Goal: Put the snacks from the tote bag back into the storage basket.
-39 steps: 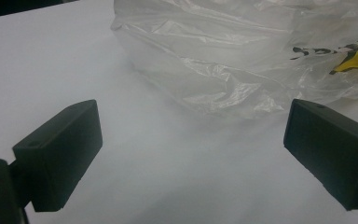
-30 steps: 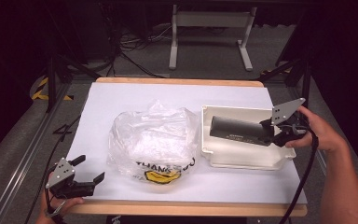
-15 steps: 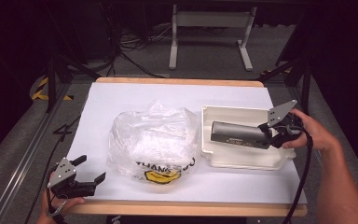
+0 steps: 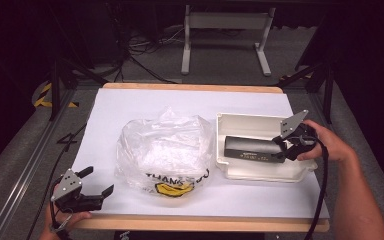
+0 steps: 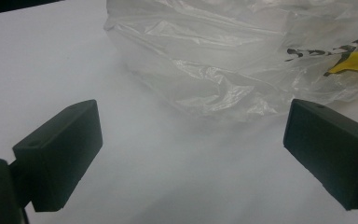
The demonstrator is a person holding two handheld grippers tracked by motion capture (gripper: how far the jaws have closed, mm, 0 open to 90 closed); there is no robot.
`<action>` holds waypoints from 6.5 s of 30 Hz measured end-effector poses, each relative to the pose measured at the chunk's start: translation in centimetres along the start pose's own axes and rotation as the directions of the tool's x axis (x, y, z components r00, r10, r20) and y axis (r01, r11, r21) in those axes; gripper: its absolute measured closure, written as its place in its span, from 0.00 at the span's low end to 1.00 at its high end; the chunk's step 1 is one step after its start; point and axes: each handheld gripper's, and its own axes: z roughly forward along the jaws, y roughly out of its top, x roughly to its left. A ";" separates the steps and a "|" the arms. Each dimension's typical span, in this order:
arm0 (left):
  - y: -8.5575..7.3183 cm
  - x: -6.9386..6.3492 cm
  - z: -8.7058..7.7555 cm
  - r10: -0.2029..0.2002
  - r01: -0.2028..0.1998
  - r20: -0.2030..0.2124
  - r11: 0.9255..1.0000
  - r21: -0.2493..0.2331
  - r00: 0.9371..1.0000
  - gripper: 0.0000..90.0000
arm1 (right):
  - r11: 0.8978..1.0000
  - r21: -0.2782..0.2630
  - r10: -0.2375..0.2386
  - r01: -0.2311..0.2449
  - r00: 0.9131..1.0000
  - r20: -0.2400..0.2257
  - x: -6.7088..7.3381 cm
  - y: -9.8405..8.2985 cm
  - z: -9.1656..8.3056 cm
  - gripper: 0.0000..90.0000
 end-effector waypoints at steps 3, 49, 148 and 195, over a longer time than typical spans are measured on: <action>0.0 0.0 0.0 0.003 -0.003 0.002 1.000 0.000 1.000 0.06 | 1.000 0.006 -0.003 0.003 1.000 -0.003 -0.1 0.0 0.3 0.48; 0.4 -0.2 0.4 0.023 -0.023 0.019 1.000 -0.010 1.000 0.06 | 0.993 0.068 0.088 -0.097 0.989 0.121 -0.2 -1.2 0.1 0.37; 0.9 1.0 1.7 0.029 -0.028 0.013 0.998 -0.048 0.999 0.07 | 0.662 -0.701 0.717 -0.266 0.499 0.487 16.8 -11.1 0.3 0.07; 0.9 1.3 1.7 0.018 -0.021 -0.036 0.997 -0.077 0.999 0.07 | 0.647 -0.707 0.739 -0.286 0.463 0.490 16.8 -11.8 1.3 0.07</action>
